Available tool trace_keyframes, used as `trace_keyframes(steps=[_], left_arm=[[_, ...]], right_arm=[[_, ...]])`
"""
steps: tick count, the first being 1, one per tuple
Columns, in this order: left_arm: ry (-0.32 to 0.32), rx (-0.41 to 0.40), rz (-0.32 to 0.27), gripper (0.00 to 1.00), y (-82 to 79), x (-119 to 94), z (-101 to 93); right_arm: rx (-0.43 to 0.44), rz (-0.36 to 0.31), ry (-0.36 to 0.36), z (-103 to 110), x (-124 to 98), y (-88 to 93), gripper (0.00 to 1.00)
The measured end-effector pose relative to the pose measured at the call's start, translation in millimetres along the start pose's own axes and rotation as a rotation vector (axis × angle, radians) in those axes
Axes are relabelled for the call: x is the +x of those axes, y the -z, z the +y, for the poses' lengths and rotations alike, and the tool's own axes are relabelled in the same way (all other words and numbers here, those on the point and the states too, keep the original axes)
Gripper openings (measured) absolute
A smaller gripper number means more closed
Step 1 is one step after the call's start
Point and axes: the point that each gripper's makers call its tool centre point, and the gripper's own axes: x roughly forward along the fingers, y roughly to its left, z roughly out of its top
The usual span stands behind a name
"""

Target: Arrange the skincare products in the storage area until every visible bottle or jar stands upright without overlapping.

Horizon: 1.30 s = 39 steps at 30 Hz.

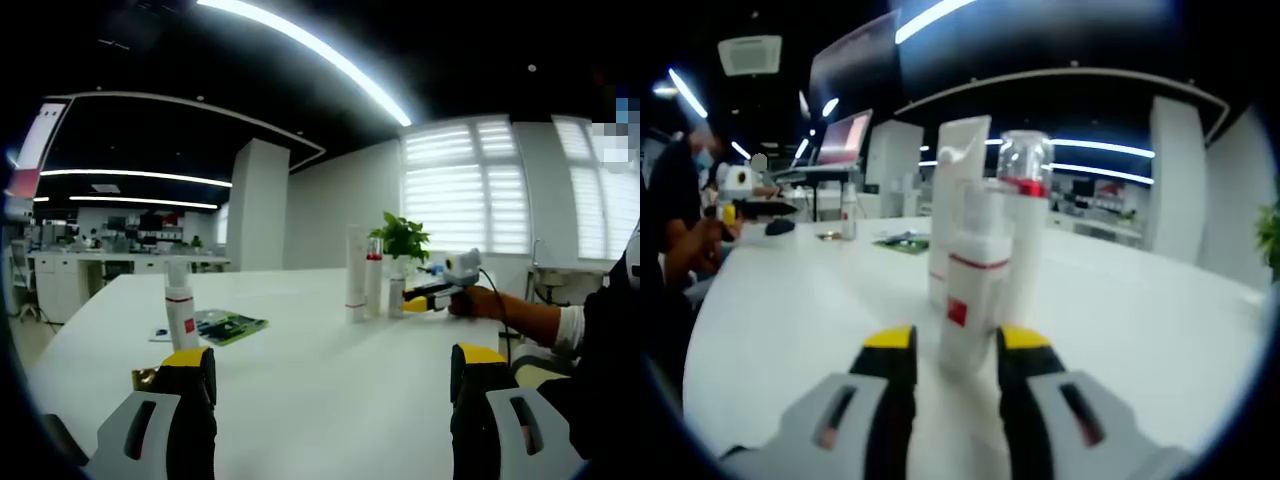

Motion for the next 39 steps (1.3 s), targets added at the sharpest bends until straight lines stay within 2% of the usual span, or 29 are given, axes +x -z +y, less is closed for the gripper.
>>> trace_keyframes(steps=[9,16,21,29,34,39], left_arm=[[-0.003,0.004,0.001,0.99,0.1,0,-1.1],[-0.015,0.007,0.005,0.99,-1.3,-1,0.6],[-0.026,0.02,0.008,0.99,-2.9,-1,1.9],[-0.047,0.031,0.011,0.99,-4.6,-4,5.2],[-0.061,0.038,0.012,0.99,-5.7,-6,8.2],[-0.07,0.041,0.016,0.99,-5.0,-8,10.4]], right_arm=[[-0.004,0.004,0.02,-3,-2,1.1,0.32],[0.015,-0.046,0.075,-11,-9,-8.5,0.46],[0.005,-0.053,0.094,-11,-15,-12.1,0.52],[-0.014,-0.08,0.118,-10,-24,-39.7,0.58],[-0.015,-0.131,0.112,3,-31,-63.8,0.59],[-0.081,-0.171,0.126,20,-36,-88.1,0.58]])
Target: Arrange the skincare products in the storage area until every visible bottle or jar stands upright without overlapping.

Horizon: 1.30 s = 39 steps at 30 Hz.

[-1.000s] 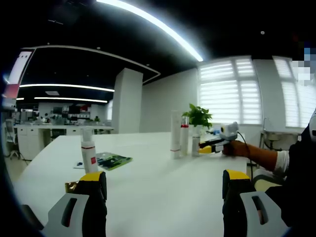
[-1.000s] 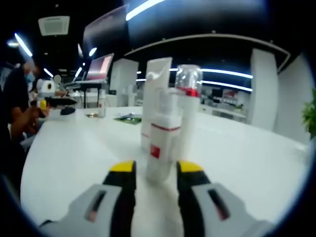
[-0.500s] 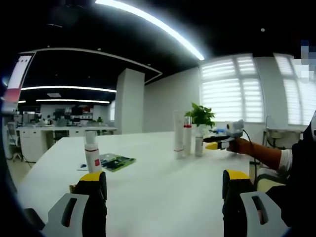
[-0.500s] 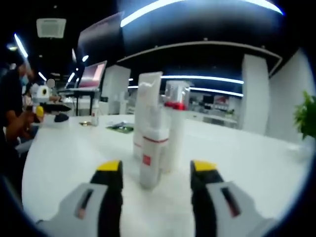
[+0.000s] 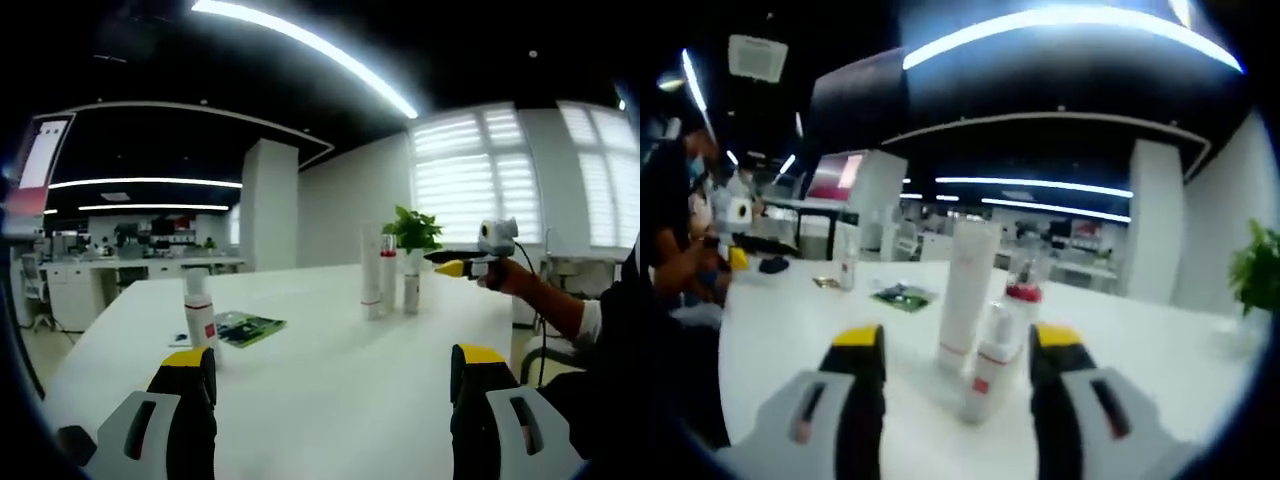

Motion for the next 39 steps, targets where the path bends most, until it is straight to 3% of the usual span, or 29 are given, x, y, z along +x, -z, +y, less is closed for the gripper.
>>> trace_keyframes(steps=[10,39], left_arm=[[-0.019,0.007,-0.002,0.99,-2.1,-5,5.2],[-0.027,0.014,-0.006,0.99,-4.6,-11,12.7]], right_arm=[[-0.031,-0.022,-0.083,34,14,-20.1,0.54],[0.086,-0.032,-0.316,126,92,-3.4,0.49]])
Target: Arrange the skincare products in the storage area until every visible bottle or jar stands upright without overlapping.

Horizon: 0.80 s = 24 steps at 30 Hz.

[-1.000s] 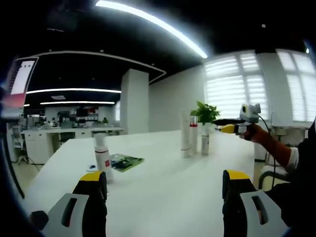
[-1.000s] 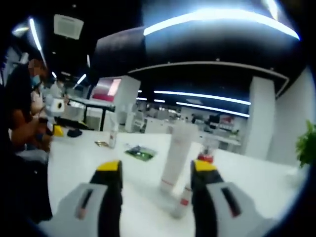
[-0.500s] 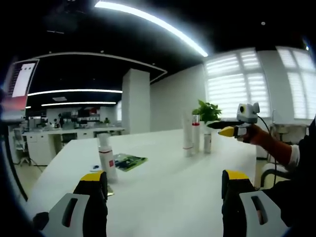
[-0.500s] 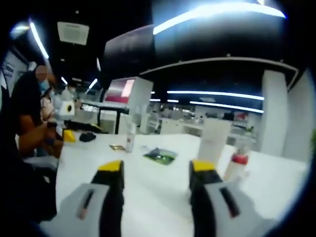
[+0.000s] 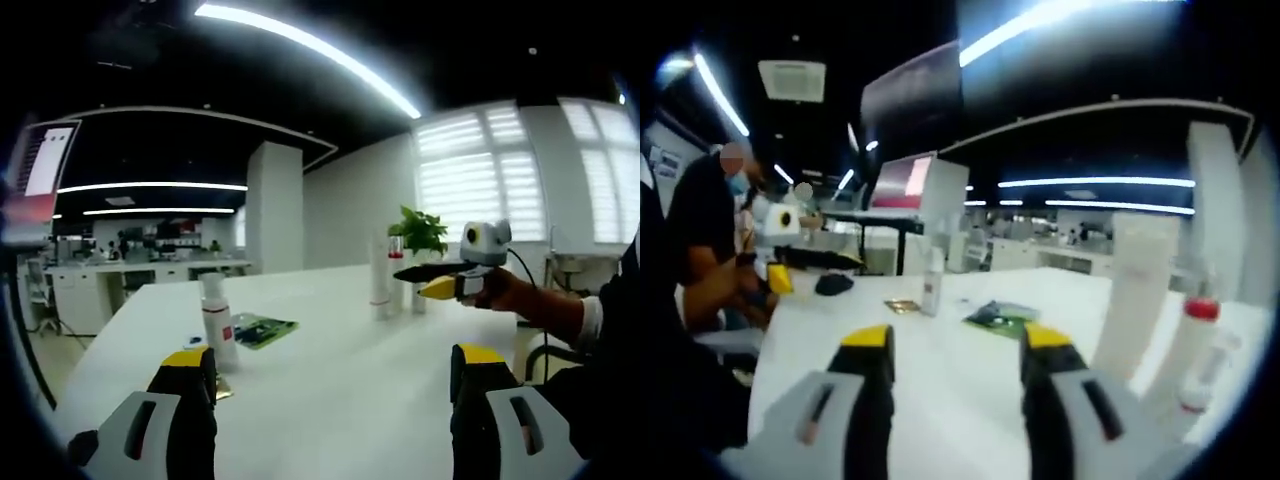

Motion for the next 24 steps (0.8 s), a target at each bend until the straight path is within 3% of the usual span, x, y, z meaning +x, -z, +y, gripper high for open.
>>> trace_keyframes(steps=[9,24], left_arm=[[-0.008,0.008,0.012,0.99,1.5,-2,4.0],[-0.015,0.004,0.016,0.99,2.9,-7,9.9]], right_arm=[[0.009,0.014,-0.067,21,40,4.0,0.48],[0.004,0.049,-0.126,20,94,14.0,0.42]])
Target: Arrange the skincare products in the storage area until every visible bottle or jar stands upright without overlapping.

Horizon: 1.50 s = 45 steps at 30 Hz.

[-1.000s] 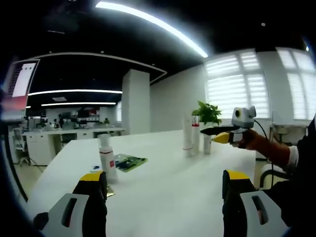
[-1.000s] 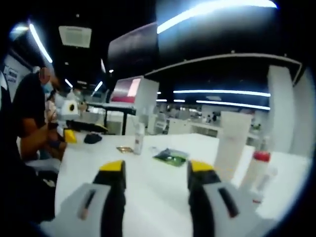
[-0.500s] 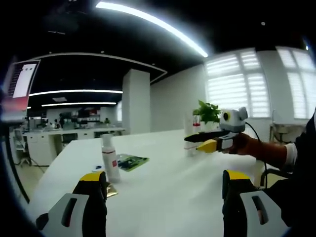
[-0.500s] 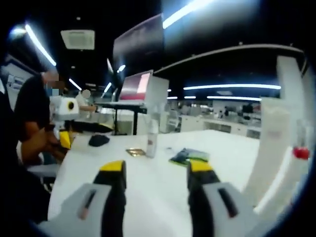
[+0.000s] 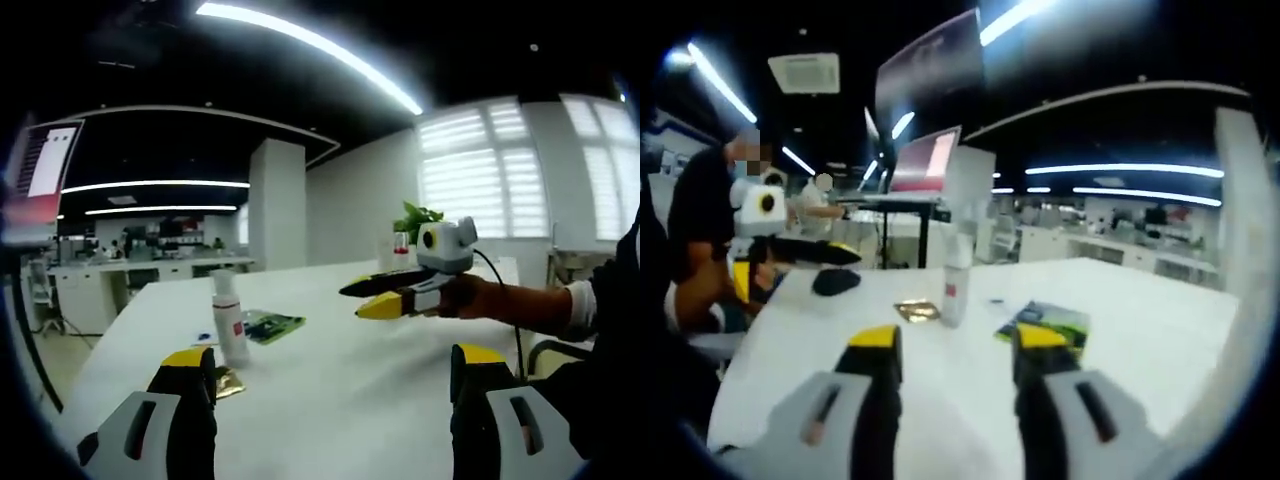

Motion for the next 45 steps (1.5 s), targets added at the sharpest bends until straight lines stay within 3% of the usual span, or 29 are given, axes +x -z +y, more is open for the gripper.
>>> trace_keyframes(steps=[5,25,30,45], left_arm=[[-0.006,-0.001,-0.003,0.99,-0.7,-3,3.8],[-0.048,-0.017,-0.014,0.99,-2.6,-15,26.6],[-0.053,-0.02,-0.014,0.99,-3.2,-16,29.3],[-0.06,-0.027,-0.009,0.99,-1.9,-17,37.9]], right_arm=[[0.0,0.006,-0.021,-1,17,1.2,0.41],[-0.034,0.068,-0.125,27,87,9.9,0.42],[-0.037,0.083,-0.144,21,106,12.6,0.43],[-0.032,0.122,-0.163,21,136,25.7,0.43]])
